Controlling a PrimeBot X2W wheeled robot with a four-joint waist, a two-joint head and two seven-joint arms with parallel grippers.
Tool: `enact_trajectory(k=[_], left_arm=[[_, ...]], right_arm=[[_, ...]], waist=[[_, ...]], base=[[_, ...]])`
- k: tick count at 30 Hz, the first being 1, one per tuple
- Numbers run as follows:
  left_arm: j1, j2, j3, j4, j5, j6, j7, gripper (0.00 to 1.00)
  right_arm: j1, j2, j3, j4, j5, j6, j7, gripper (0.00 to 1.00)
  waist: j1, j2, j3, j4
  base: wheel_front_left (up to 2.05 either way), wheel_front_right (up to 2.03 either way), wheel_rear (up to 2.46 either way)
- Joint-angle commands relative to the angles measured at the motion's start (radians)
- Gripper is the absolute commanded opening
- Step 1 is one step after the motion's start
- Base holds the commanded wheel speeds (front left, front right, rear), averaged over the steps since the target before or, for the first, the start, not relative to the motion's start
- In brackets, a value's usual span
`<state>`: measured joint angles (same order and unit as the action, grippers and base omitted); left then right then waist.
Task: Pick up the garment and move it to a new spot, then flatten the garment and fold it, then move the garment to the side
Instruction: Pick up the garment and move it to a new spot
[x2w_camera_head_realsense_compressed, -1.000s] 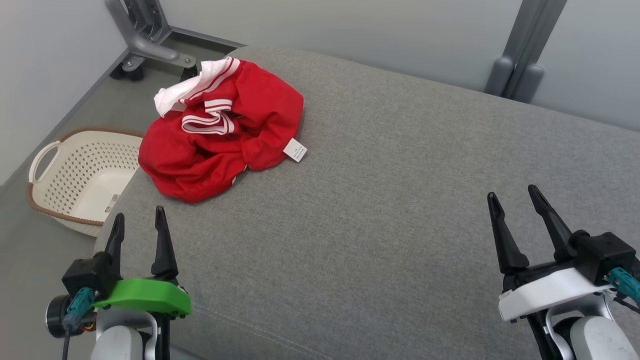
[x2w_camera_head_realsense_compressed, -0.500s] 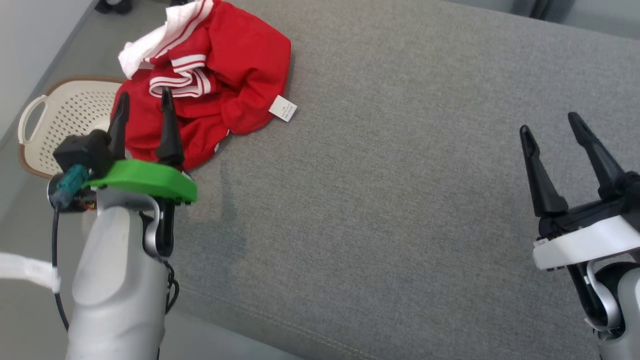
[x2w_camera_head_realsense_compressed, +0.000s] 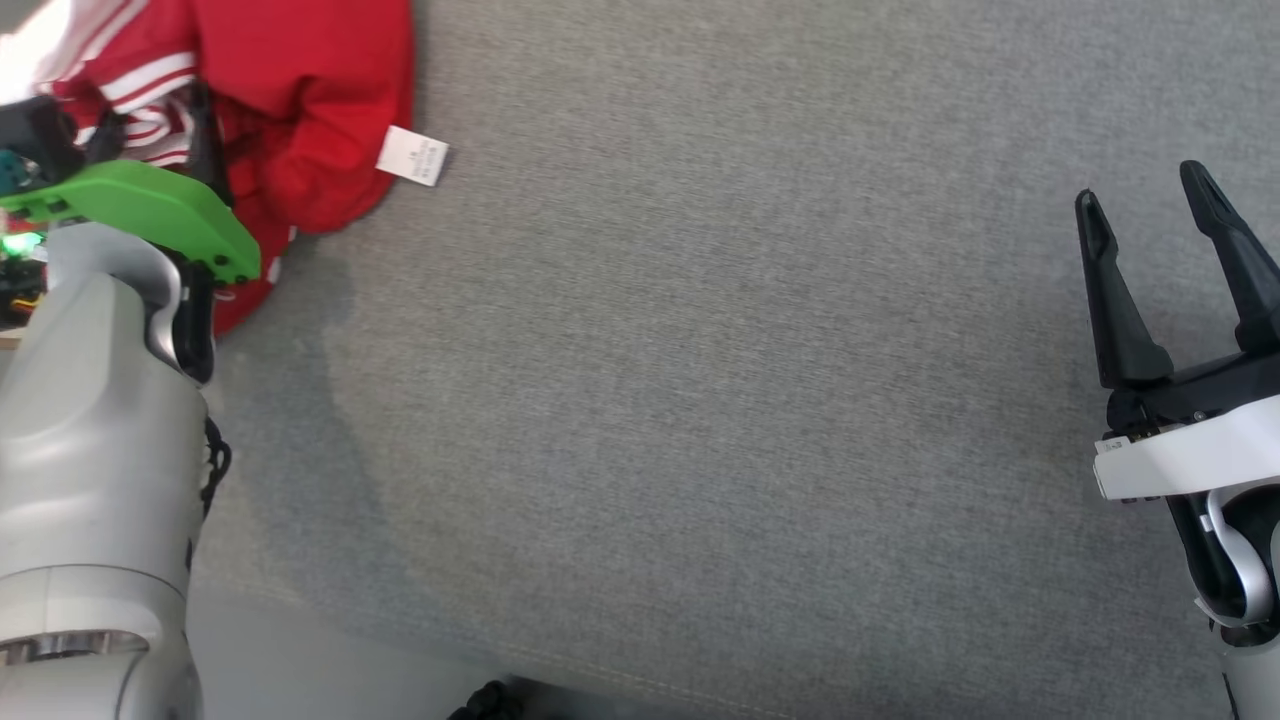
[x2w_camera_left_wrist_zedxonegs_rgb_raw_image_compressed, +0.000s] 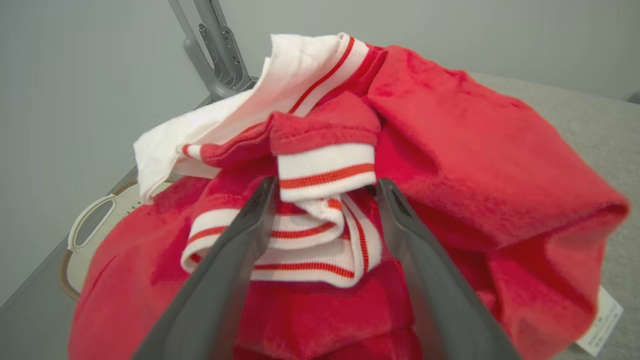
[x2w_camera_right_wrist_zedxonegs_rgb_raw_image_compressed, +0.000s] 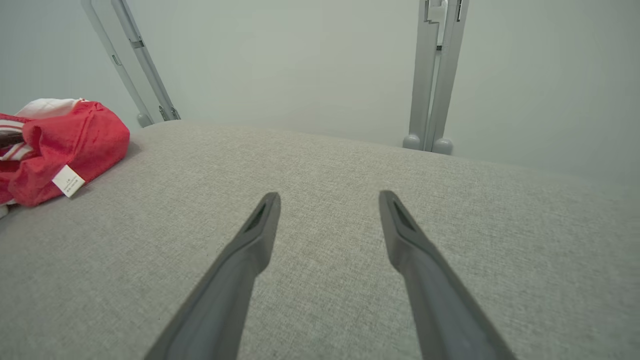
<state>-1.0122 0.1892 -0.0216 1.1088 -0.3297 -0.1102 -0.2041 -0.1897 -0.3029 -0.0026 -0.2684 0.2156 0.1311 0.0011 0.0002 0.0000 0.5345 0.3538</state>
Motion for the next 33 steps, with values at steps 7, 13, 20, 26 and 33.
enact_trajectory(k=[7,13,20,26,33], left_arm=[[-0.025,0.052,0.030,0.034,-0.024,0.012,-0.056,0.00],[0.057,0.087,0.079,-0.106,-0.013,0.037,-0.061,0.00],[0.225,0.098,0.125,-0.337,0.025,0.062,-0.062,0.00],[0.385,0.088,0.138,-0.521,0.055,0.072,-0.062,0.00],[0.571,0.061,0.105,-0.781,0.074,0.095,-0.006,0.00]], right_arm=[[-0.017,0.009,-0.003,0.020,-0.001,-0.001,-0.032,1.00],[0.002,0.032,0.007,0.052,-0.003,-0.001,-0.061,1.00],[0.051,0.078,0.023,0.098,-0.004,-0.001,-0.085,1.00],[0.118,0.118,0.042,0.132,-0.003,-0.001,-0.085,1.00],[0.180,0.158,0.059,0.146,-0.006,-0.001,-0.085,1.00]], waist=[[-0.0002,0.0000,0.008,-0.047],[-0.0002,0.0000,-0.091,-0.054],[-0.0002,0.0000,-0.250,-0.075],[-0.0002,0.0000,-0.382,-0.099],[-0.0002,0.0000,-0.477,-0.146]], base=[[0.00,0.00,0.00],[0.00,0.00,0.00],[0.00,0.00,0.00],[0.00,0.00,0.00],[0.00,0.00,0.00]])
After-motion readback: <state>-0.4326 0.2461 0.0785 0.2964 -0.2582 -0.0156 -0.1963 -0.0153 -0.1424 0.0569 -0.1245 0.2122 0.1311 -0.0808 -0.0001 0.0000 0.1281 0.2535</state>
